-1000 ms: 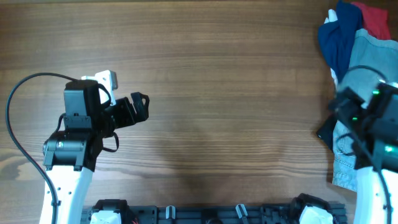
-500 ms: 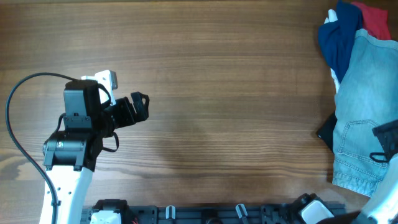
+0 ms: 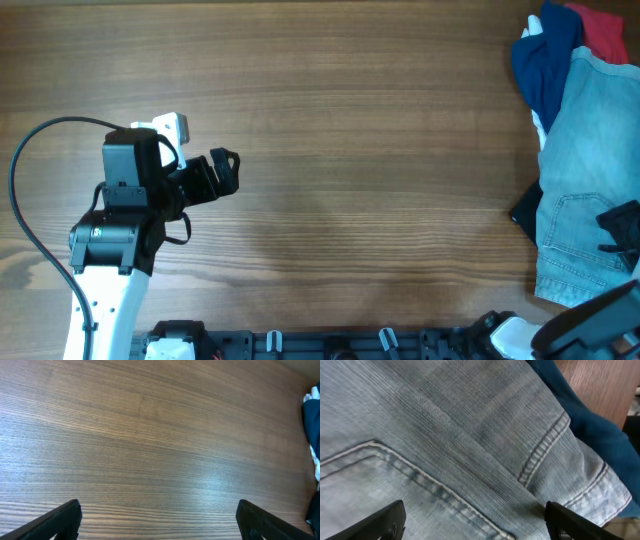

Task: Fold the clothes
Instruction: 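Reach the right gripper to the clothes pile and grasp the denim shorts, then pull the denim shorts out of the pile toward the table center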

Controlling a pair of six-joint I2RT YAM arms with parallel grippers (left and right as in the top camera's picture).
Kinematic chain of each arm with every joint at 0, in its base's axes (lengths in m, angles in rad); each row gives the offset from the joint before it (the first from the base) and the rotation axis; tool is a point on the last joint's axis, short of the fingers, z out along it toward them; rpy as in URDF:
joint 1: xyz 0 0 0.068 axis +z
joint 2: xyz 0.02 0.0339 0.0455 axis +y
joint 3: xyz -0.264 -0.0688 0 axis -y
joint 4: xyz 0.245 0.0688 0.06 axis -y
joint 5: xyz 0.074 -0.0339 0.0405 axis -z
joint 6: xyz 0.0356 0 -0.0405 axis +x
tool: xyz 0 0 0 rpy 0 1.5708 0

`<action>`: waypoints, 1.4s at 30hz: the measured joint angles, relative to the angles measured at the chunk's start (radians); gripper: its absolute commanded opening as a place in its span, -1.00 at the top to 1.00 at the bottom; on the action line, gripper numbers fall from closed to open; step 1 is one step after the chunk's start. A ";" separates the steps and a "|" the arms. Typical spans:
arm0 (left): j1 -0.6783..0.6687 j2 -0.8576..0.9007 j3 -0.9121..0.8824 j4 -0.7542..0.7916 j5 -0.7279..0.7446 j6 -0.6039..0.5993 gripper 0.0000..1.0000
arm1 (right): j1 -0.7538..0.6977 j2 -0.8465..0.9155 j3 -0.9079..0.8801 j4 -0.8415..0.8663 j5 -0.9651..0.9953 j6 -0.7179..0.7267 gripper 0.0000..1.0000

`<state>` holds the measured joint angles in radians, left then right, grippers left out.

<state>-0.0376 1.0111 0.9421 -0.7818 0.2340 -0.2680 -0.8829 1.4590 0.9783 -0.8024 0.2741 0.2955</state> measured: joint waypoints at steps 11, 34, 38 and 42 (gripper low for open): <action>0.000 0.000 0.000 0.000 0.000 0.000 -0.96 | -0.004 0.056 0.000 0.086 0.006 -0.101 -0.71; 0.000 0.000 0.000 0.000 0.000 0.000 -0.96 | -0.008 0.058 0.000 0.145 -0.225 -0.278 0.91; 0.000 0.000 0.000 0.000 0.000 0.000 -0.97 | -0.009 0.028 0.001 0.142 -0.295 -0.275 0.92; 0.000 0.000 0.000 0.007 0.000 0.000 -0.95 | 0.013 -0.081 0.034 0.122 -0.422 -0.274 0.91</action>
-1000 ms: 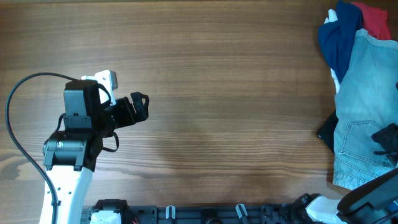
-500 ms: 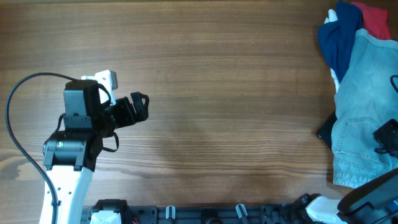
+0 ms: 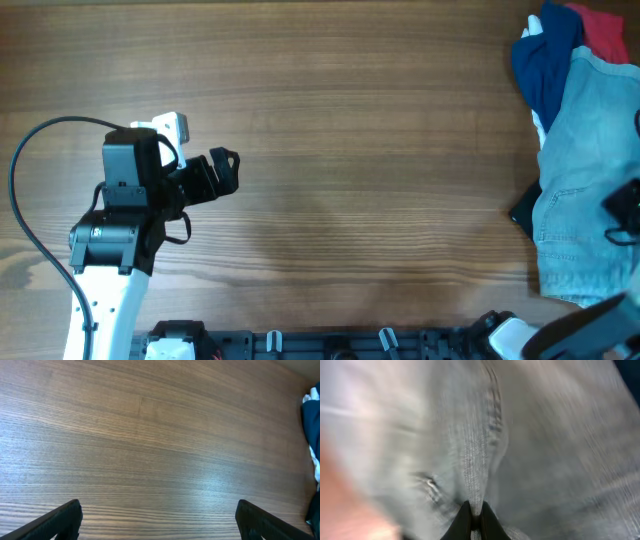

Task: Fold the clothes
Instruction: 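Pull the denim shorts out of the pile toward the table center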

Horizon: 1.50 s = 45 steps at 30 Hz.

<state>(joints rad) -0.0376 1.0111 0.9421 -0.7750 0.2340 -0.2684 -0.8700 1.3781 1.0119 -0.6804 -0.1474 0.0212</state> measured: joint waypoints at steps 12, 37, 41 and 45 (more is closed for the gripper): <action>0.000 0.000 0.000 0.044 0.000 0.000 -0.95 | 0.483 -0.312 0.068 -0.097 -0.138 0.047 0.91; 0.000 0.000 0.000 0.047 0.000 0.000 -1.00 | 1.434 0.275 0.068 0.492 -0.064 0.393 -0.21; 0.000 0.000 0.000 0.047 0.000 0.000 -0.99 | 1.430 0.288 0.068 0.516 -0.065 0.397 -0.99; -0.001 0.000 0.000 0.047 0.010 0.000 -1.00 | 1.379 0.264 0.108 0.377 -0.040 0.379 -1.00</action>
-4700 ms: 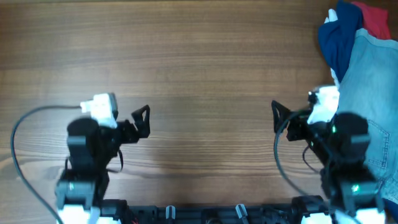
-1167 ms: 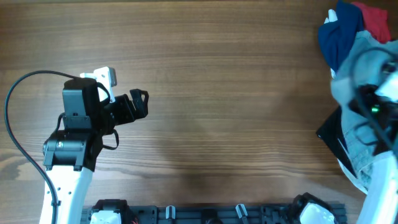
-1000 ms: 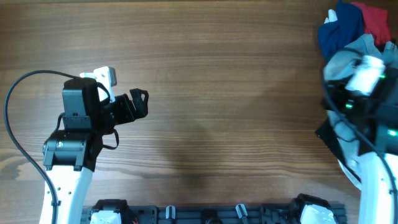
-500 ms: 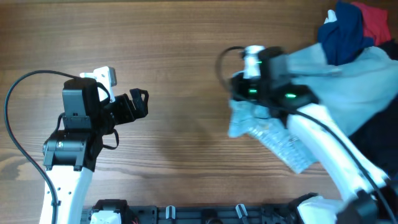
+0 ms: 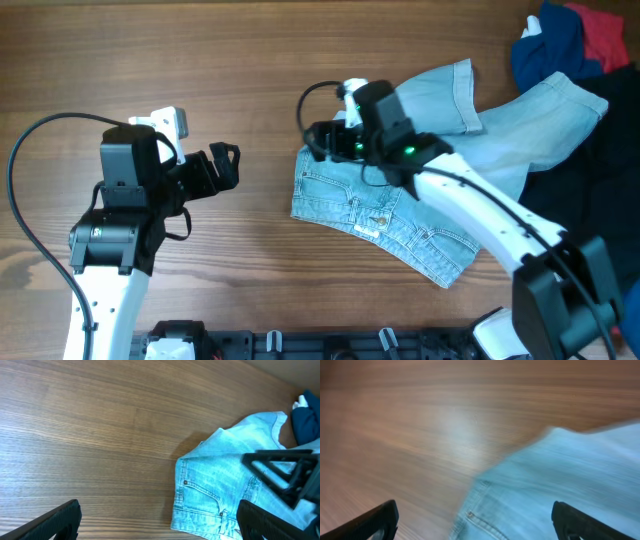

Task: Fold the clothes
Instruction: 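Pull the denim shorts out of the pile toward the table center, then grasp the shorts waistband with the left gripper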

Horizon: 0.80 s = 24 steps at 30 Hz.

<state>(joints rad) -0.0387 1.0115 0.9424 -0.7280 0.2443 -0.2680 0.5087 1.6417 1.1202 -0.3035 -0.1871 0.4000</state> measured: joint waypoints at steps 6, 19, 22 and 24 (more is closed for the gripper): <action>-0.058 0.040 0.001 0.003 0.018 0.000 -0.99 | -0.129 -0.131 0.140 -0.297 0.116 -0.033 -1.00; -0.246 0.358 0.004 0.017 0.122 -0.207 -0.87 | -0.198 -0.473 0.226 -0.468 0.254 -0.193 -0.99; -0.261 0.431 0.005 0.018 0.144 -0.236 -0.87 | -0.198 -0.488 0.226 -0.486 0.291 -0.197 -1.00; -0.267 0.484 0.005 0.021 0.155 -0.260 -0.85 | -0.198 -0.487 0.226 -0.506 0.304 -0.197 -0.99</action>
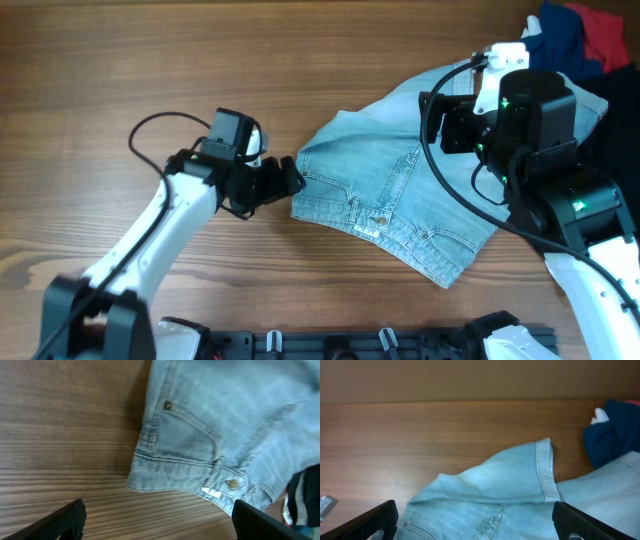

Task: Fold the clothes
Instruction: 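Grasp the shorts waistband with the left gripper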

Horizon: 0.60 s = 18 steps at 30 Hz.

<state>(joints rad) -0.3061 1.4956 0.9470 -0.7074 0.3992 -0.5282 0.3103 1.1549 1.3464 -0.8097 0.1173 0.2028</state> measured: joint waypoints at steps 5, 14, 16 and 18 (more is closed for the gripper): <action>-0.004 0.124 0.000 0.044 0.045 -0.036 -0.77 | 0.000 0.009 0.000 -0.030 0.019 0.005 -1.00; -0.044 0.210 0.000 0.109 0.068 -0.050 -0.76 | 0.000 0.019 0.000 -0.042 0.023 0.020 -1.00; -0.056 0.233 0.000 0.114 0.068 -0.054 -0.74 | 0.000 0.019 0.000 -0.050 0.023 0.020 -1.00; -0.069 0.256 0.000 0.118 0.068 -0.054 -0.58 | 0.000 0.019 0.000 -0.058 0.023 0.020 -0.99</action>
<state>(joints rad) -0.3752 1.7512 0.9474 -0.5896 0.4667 -0.5823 0.3103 1.1744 1.3464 -0.8677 0.1402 0.2226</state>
